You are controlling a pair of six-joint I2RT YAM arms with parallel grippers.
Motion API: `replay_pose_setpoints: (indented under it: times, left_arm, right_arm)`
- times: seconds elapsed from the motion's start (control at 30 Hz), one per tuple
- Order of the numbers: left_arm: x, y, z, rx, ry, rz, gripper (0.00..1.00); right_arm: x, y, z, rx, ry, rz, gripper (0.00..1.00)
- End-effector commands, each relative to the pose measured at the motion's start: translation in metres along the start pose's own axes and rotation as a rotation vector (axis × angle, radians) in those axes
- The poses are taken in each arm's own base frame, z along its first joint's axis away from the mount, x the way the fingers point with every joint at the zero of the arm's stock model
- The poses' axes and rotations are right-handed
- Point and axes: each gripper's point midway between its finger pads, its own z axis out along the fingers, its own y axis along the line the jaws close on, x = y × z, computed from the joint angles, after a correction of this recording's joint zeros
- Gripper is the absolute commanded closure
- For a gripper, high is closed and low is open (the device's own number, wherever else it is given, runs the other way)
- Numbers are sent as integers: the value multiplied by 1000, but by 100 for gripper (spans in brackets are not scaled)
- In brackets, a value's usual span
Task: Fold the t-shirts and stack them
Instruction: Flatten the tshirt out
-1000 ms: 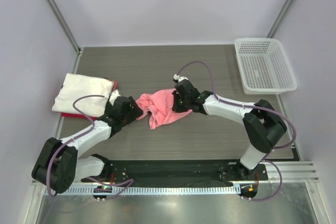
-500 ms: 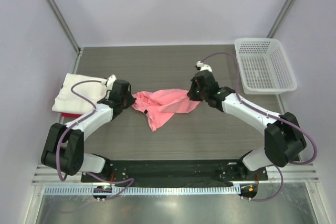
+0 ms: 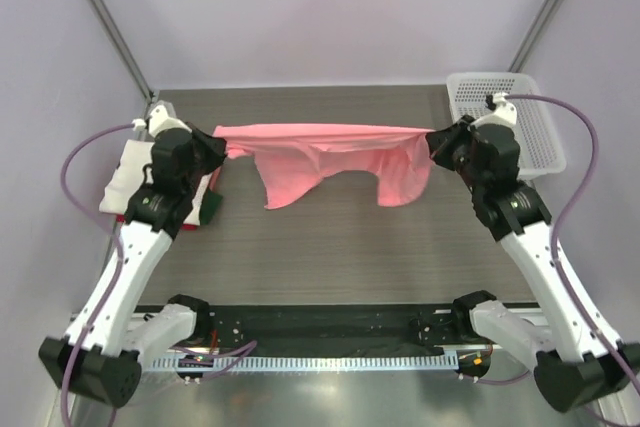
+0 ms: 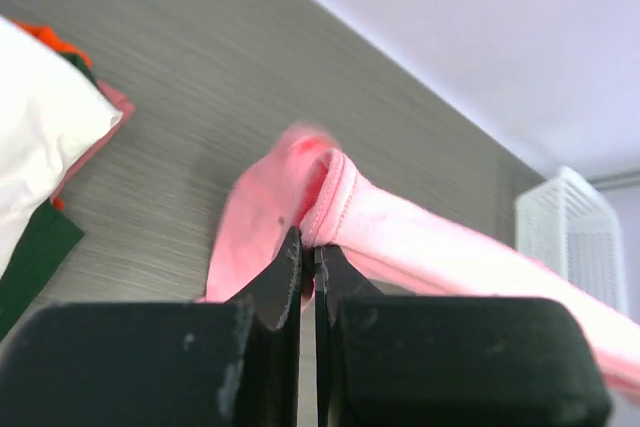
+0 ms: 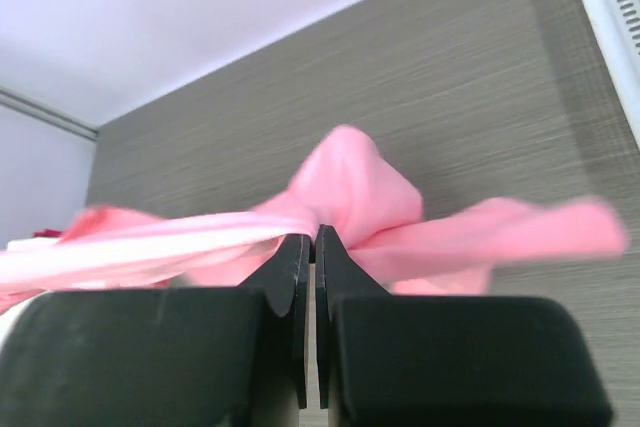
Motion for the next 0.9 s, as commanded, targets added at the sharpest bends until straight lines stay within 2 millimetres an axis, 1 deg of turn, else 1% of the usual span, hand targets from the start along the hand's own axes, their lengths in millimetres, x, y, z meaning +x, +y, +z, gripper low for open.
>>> replay_pose_setpoints:
  times: [0.0,0.03,0.07,0.1,0.13,0.17,0.2,0.23,0.27,0.3,0.33,0.37,0.4,0.43,0.47,0.5,0.53,0.63,0.7,0.73,0.77,0.8,0.83,0.87]
  left_arm:
    - [-21,5,-34,10,-46,66,100]
    - [-29,0,-49,40,-67,66,100]
    - [-38,-7,-60,68,-81,68,100]
    - [-35,-8,-68,81,-57,86,100]
    - [-42,-13,-83,111,-72,83,100]
    - [-50,-18,-94,135,-86,82,100]
    - [-52,-18,-104,139,-81,84,100]
    - [-58,-20,-117,160,-101,86,100]
    - [-71,-27,-132,184,-131,83,100]
    - [-75,-28,-140,189,-138,85,100]
    - [-81,-30,-149,200,-150,90,100]
    - [-89,-34,-160,215,-169,88,100]
    - [-100,-39,-176,230,-188,86,99]
    - [-107,-42,-185,236,-200,87,100]
    - [-109,-41,-190,228,-192,92,100]
    - [-122,-48,-205,251,-225,84,100]
    - [-126,-48,-209,247,-234,89,100]
    - [-135,-48,-213,231,-253,90,100]
    - [-138,-46,-204,195,-262,93,100]
    - [-136,-44,-196,175,-255,97,100]
    - [-138,-46,-189,169,-266,94,100]
    - [-135,-48,-173,154,-249,95,100]
    - [-122,-43,-150,124,-212,101,100]
    - [-121,-50,-135,138,-214,87,100]
  right_arm:
    - [-2,-16,-26,26,-37,-9,99]
    - [-4,-10,-34,-8,-36,-13,99]
    - [-5,4,-45,-80,-12,-29,99]
    - [-10,14,-57,-133,-13,-38,99]
    - [-11,20,-64,-167,-2,-56,99]
    - [-11,35,-79,-243,40,-65,99]
    - [-13,42,-89,-276,49,-70,99]
    - [-13,46,-96,-301,63,-80,99]
    - [-16,58,-112,-363,84,-88,99]
    - [-19,62,-120,-382,89,-89,99]
    - [-30,71,-132,-413,70,-91,99]
    - [-30,72,-140,-418,87,-93,99]
    - [-32,76,-146,-434,96,-98,99]
    - [-35,78,-151,-439,100,-101,99]
    - [-40,81,-161,-445,105,-110,99]
    - [-43,83,-165,-446,109,-110,99]
    - [-45,86,-170,-451,130,-116,99]
    - [-42,93,-172,-472,185,-121,99]
    - [-34,93,-157,-464,237,-126,99]
    - [-30,90,-146,-438,250,-128,99]
    - [-25,86,-130,-406,279,-126,99]
    - [-21,83,-117,-383,290,-129,99]
    - [-17,81,-98,-364,288,-126,99]
    - [-15,81,-84,-351,293,-125,99]
